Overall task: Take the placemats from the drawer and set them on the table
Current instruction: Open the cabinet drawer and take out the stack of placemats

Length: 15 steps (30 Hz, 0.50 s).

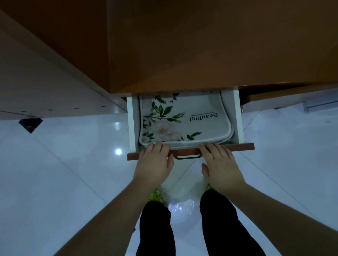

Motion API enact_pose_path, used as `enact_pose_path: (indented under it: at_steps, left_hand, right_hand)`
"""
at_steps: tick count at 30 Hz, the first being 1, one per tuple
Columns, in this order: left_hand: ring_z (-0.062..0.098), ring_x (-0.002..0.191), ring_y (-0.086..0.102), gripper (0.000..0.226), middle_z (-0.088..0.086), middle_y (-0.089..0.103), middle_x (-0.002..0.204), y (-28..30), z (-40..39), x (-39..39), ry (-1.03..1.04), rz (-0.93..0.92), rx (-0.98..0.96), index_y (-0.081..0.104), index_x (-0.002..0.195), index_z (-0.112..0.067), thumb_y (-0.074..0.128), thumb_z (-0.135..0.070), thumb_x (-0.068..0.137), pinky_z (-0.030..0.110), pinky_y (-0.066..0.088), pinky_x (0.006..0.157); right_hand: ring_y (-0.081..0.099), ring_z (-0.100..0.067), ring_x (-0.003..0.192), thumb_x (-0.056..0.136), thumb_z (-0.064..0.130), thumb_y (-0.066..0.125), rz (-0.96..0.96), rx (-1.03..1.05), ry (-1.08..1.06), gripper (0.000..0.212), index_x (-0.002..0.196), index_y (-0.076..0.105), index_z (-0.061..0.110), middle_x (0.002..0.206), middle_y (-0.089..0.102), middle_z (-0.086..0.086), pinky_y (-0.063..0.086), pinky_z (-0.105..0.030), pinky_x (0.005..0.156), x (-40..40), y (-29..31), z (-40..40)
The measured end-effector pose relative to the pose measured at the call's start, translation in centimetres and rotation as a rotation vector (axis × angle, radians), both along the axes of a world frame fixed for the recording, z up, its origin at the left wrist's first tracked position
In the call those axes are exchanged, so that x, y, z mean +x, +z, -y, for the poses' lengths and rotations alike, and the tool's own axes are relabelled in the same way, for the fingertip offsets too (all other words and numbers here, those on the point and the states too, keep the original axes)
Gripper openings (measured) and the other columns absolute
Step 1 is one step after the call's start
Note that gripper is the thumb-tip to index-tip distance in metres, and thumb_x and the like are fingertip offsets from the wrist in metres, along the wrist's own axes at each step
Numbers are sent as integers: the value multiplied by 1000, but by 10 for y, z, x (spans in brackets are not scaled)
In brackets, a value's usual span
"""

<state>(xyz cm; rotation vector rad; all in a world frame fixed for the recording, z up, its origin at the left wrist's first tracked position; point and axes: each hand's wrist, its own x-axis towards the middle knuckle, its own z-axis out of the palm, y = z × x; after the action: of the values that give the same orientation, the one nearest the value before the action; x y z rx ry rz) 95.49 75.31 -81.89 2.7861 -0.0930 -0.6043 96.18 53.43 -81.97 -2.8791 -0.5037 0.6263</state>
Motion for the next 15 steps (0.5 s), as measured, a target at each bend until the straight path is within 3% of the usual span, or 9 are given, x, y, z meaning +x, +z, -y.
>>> enact_pose_path:
  at_steps: [5,11,13,15]
  left_hand:
    - [32,85,63,16,9,66,90,2,3,-9,45,-33,-7,67,95,-9,66,-22,88,42,51,71]
    - [25,102,58,28,5,63,107,10,9,9,2,-119,36,62,110,-12,44,-31,101,36,44,80]
    - [25,104,59,31,6,61,113,7,9,16,-8,-163,24,61,114,-11,42,-33,102,34,44,77]
    - [26,112,56,33,6,58,124,0,9,21,-13,-209,9,60,120,-13,43,-34,102,37,45,85]
  right_hand:
    - [56,-30,121,82,20,66,-48,5,-38,53,133,56,10,127,61,-11,40,-48,107,-10,6,-3]
    - [57,-30,117,86,19,59,-114,61,-91,44,129,58,11,124,62,-11,42,-46,102,-10,12,-4]
    - [55,-29,114,91,20,53,-142,115,-213,40,130,56,13,124,60,-10,43,-42,99,-3,16,-1]
    - [54,-29,114,95,17,48,-204,205,-448,40,134,52,11,128,56,-12,46,-40,97,9,20,2]
